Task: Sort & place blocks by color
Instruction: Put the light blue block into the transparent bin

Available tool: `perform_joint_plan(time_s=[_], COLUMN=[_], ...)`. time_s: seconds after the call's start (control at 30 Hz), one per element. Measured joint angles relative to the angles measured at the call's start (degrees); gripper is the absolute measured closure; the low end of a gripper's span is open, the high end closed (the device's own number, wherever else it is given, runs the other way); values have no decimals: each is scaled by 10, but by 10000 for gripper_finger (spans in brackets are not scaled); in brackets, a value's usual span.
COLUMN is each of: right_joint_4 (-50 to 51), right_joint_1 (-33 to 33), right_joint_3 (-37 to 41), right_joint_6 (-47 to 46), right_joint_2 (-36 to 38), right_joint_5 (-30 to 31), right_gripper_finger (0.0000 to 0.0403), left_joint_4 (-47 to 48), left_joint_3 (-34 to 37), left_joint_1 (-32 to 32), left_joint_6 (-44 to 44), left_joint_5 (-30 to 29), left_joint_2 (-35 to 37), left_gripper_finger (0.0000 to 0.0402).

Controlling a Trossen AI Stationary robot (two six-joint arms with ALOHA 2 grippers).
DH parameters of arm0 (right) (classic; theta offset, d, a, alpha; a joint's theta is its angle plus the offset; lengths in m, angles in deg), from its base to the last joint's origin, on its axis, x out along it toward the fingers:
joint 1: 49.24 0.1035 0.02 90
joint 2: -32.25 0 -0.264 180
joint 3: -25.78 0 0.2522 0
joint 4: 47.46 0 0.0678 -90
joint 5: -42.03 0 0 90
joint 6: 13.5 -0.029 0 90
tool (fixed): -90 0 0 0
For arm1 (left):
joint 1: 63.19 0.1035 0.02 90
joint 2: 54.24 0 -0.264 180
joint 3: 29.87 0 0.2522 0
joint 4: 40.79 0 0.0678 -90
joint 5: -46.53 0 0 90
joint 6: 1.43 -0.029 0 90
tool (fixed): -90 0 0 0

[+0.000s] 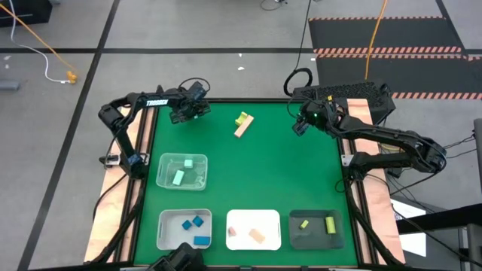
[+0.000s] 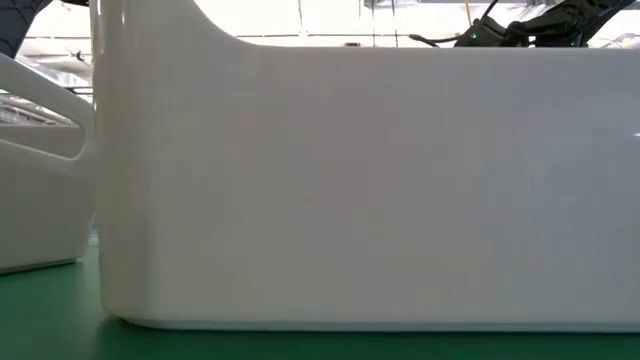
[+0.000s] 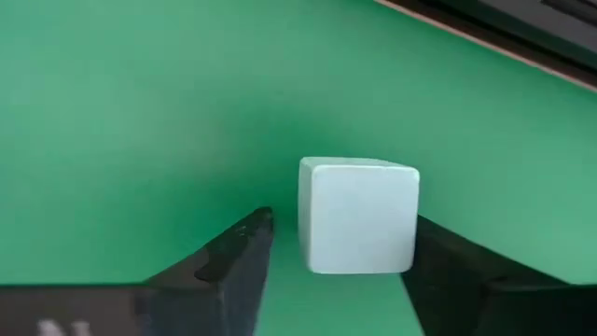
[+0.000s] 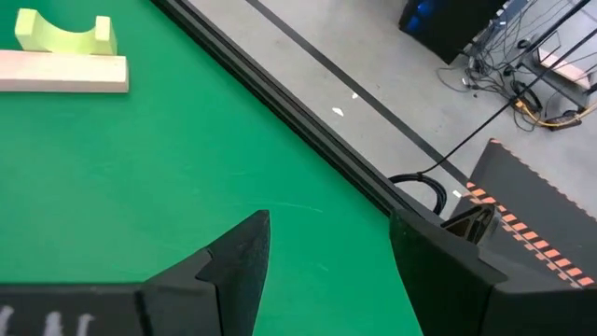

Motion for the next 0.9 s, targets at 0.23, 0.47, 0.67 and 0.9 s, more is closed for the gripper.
perform_joint_plan(time_s=[0.23,0.47,0.67,0.9], right_joint_4=[0,0,0,-31], right_joint_1=[0,0,0,0], right_joint_3=[0,0,0,0], right_joint_6=[0,-5,-5,-75], right_joint_2=[0,0,0,0], right_joint_5=[0,0,0,-1], right_gripper_finger=[190,190,190,190], left_joint_4=[7,8,-8,-63], left_joint_3=[2,2,2,2], left_joint_1=[-4,-11,-35,-112], left_joint_6=[-19,-45,-100,-133], left_joint_5=[0,9,21,65], left_joint_2=[9,91,200,330], left_gripper_finger=[269,269,269,269])
